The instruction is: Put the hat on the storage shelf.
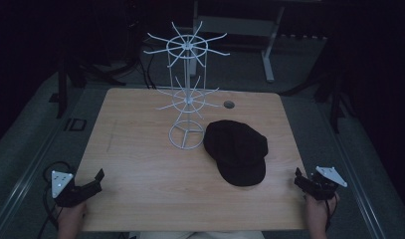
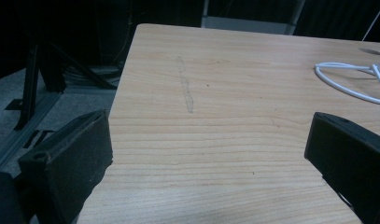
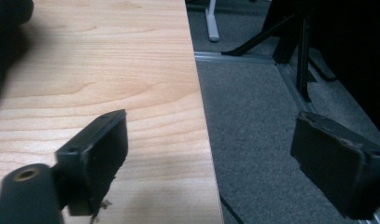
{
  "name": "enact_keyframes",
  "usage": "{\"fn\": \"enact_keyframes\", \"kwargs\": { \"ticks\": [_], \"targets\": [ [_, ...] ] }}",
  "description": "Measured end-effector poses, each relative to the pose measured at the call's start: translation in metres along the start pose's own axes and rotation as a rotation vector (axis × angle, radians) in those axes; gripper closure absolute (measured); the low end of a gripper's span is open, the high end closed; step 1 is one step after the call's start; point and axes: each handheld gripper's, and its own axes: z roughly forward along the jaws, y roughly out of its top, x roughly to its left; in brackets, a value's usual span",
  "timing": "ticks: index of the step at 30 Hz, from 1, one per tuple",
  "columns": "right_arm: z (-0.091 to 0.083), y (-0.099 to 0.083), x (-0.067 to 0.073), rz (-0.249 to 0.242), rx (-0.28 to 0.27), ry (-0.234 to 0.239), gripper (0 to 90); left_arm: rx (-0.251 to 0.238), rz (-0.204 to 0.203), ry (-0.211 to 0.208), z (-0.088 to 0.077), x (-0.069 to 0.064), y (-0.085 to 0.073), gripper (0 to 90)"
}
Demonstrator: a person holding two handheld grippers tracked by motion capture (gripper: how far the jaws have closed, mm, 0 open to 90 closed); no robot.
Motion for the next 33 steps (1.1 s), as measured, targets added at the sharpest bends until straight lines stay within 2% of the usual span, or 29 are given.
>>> {"fn": "enact_keyframes", "kwargs": {
  "ticks": [1, 3, 4, 5, 6, 10, 13, 18, 25, 30, 33],
  "targets": [
    [0.0, 0.0, 0.0, -0.002, 0.003, -0.002, 11.2, 0.0, 0.0, 0.0, 0.0, 0.0, 0.0, 1.4],
    [0.002, 0.0, -0.001, -0.002, 0.05, 0.068, 13.3, 0.0, 0.0, 0.001, 0.0, 0.0, 0.0, 1.4],
    [0.002, 0.0, -0.001, -0.002, 0.05, 0.068, 13.3, 0.0, 0.0, 0.001, 0.0, 0.0, 0.0, 1.4],
    [0.004, 0.001, -0.002, 0.004, 0.076, 0.094, 13.8, 0.0, 0.001, 0.001, 0.0, 0.0, 0.0, 1.4],
    [0.004, 0.001, -0.004, 0.029, 0.088, 0.129, 14.1, 0.0, 0.001, 0.002, 0.0, 0.0, 0.0, 1.4],
    [0.002, 0.003, -0.005, 0.053, 0.093, 0.13, 15.0, 0.001, 0.0, 0.002, 0.0, 0.0, 0.0, 1.4],
    [0.001, 0.007, -0.003, 0.055, 0.102, 0.165, 15.1, 0.0, -0.001, 0.002, 0.0, 0.0, 0.0, 1.4],
    [-0.003, 0.018, 0.008, 0.037, 0.079, 0.205, 15.0, -0.001, -0.003, 0.001, 0.0, 0.0, 0.0, 1.4],
    [-0.009, 0.043, 0.025, 0.011, 0.05, 0.261, 14.6, 0.0, -0.003, 0.0, 0.0, 0.0, 0.0, 1.5],
    [-0.016, 0.064, 0.038, 0.032, 0.021, 0.313, 12.5, -0.001, -0.006, -0.001, 0.0, 0.0, 0.0, 1.5],
    [-0.019, 0.078, 0.049, 0.015, 0.004, 0.332, 10.6, -0.001, -0.006, -0.002, 0.0, 0.0, 0.0, 1.4]
  ]
}}
